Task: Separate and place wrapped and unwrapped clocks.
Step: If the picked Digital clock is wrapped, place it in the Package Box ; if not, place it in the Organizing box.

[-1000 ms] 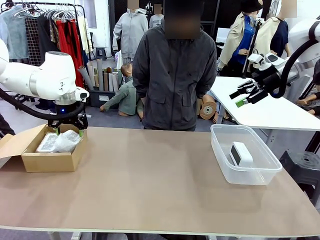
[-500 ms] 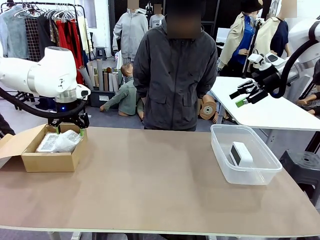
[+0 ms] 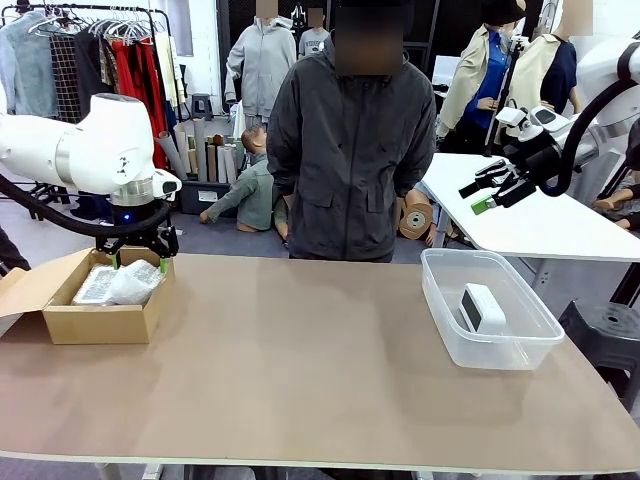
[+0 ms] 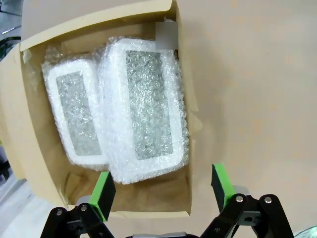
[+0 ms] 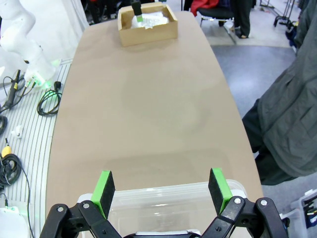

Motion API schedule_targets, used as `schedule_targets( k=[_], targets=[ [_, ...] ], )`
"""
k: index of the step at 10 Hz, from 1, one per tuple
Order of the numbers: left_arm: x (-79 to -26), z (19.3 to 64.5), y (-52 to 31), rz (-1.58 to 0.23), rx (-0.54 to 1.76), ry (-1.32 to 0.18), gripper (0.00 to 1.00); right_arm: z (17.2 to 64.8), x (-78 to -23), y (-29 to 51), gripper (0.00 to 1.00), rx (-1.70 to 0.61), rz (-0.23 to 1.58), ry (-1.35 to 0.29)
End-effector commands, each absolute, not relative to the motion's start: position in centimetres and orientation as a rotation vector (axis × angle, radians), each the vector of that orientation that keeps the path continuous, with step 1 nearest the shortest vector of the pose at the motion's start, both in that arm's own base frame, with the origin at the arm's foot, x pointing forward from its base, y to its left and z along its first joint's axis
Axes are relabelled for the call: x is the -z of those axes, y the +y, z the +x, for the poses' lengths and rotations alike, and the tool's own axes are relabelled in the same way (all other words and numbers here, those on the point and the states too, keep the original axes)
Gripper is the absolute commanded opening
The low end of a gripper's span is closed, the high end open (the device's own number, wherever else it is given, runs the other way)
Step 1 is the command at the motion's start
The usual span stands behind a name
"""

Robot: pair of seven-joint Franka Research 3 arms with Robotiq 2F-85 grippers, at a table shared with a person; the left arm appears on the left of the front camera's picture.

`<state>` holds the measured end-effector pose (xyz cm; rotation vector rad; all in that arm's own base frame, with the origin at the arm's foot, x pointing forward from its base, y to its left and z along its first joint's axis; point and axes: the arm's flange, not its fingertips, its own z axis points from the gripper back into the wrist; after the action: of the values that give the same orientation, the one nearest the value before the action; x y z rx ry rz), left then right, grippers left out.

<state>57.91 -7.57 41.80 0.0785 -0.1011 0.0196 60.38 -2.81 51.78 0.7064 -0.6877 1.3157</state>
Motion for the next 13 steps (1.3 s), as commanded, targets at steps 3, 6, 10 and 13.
schedule_targets(
  k=[3,6,10,13],
  targets=[
    [-41.9,58.0,-7.5,0.077,-0.016,-0.112,1.0,60.3,-51.9,-2.6,1.0,-1.313,0.691,-0.695],
    [-41.8,57.9,-7.6,0.079,-0.02,-0.101,1.0,60.3,-51.9,-2.6,1.0,-1.313,0.691,-0.695],
    [-45.4,55.2,-5.7,0.008,0.293,-0.125,1.0,60.3,-51.9,-2.6,1.0,-1.313,0.691,-0.695],
    [-49.4,53.4,-4.6,-0.072,0.606,-0.218,1.0,60.3,-51.9,-2.6,1.0,-1.313,0.691,-0.695]
  ],
)
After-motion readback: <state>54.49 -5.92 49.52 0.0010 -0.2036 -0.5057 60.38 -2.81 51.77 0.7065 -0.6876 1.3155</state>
